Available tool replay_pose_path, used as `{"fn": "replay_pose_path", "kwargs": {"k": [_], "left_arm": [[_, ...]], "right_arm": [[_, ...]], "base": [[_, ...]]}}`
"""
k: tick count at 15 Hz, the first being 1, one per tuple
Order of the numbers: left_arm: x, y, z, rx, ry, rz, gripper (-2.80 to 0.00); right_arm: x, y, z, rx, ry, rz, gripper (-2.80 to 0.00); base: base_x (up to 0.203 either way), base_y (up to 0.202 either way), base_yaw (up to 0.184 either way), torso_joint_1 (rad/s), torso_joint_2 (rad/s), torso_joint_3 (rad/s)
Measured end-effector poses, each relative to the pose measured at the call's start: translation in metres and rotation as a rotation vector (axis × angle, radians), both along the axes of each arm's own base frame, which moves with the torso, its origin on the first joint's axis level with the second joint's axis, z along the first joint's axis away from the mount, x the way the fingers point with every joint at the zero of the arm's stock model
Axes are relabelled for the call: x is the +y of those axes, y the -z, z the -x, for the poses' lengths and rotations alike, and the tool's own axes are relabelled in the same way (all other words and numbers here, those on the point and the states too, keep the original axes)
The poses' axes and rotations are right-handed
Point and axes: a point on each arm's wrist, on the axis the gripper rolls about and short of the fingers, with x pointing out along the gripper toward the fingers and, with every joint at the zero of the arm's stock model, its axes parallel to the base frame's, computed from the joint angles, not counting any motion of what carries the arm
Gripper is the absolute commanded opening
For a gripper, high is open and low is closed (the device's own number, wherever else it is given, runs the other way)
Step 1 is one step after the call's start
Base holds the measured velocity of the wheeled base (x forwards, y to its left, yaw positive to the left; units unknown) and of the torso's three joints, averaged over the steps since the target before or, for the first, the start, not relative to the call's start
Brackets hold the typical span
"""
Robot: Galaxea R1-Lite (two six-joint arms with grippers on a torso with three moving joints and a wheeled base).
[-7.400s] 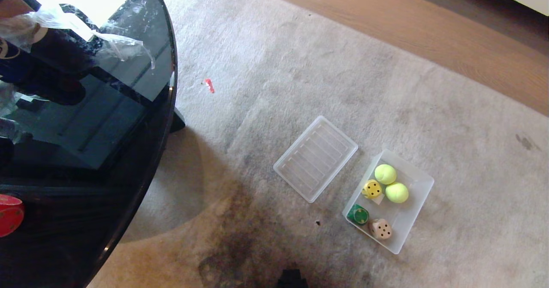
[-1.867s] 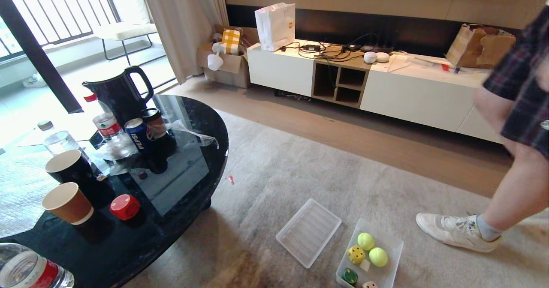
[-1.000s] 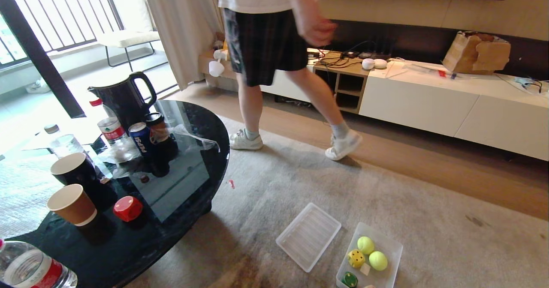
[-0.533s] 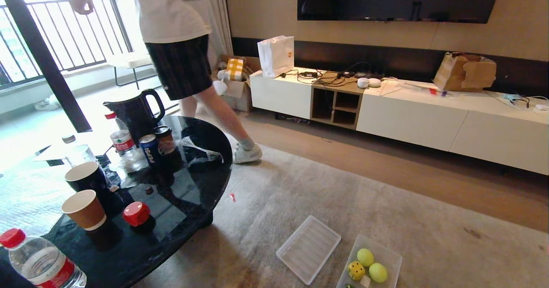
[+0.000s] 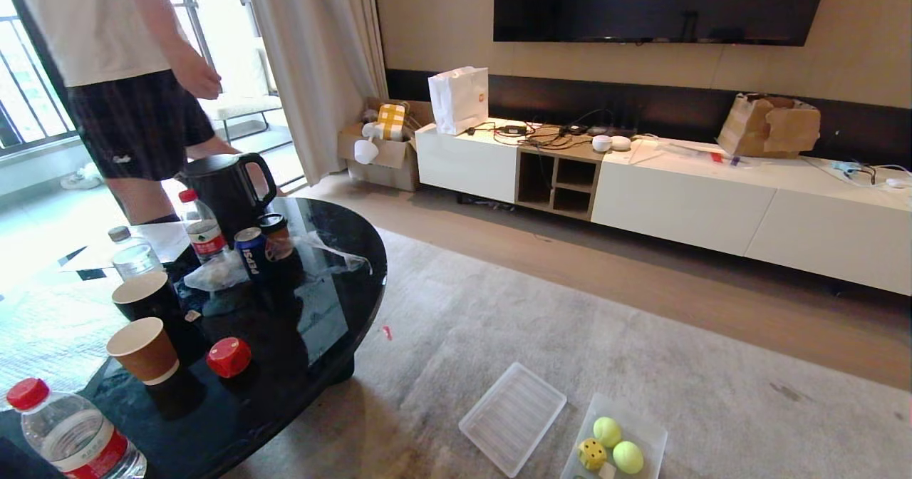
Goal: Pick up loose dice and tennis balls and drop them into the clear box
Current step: Pick up toys out of the box
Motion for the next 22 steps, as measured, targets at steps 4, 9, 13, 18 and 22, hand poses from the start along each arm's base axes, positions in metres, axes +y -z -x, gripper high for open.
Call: {"fn": "replay_pose_path", "kwargs": {"k": [4,9,13,18,22], "left_arm": [[0.0000,0.0000,0.0000,0.000,0.000,0.000,-2.80],[0.0000,0.0000,0.0000,0.000,0.000,0.000,-2.80],[0.0000,0.0000,0.0000,0.000,0.000,0.000,-2.80],[0.0000,0.0000,0.0000,0.000,0.000,0.000,-2.80],[0.0000,0.0000,0.0000,0.000,0.000,0.000,-2.80]], "right_arm": [[-0.0001,0.0001,0.0000,0.000,0.004,-0.007,-2.80],[-0.0001,0.0000,0.0000,0.000,0.006,-0.005,-2.80],[-0.0002,0.0001,0.0000,0.001,0.010,-0.007,-2.80],[-0.0002,0.0002,-0.0001,0.001,0.010,-0.007,-2.80],[-0.0002,0.0002,0.0000,0.001,0.009,-0.007,-2.80]], "base": [[0.000,0.000,0.000,0.000,0.00,0.000],[0.000,0.000,0.000,0.000,0.00,0.000],[-0.002,-0.005,0.086,0.002,0.00,0.001],[-0.001,-0.008,0.165,0.001,0.00,0.002],[0.000,-0.010,0.165,0.002,0.00,0.001]]}}
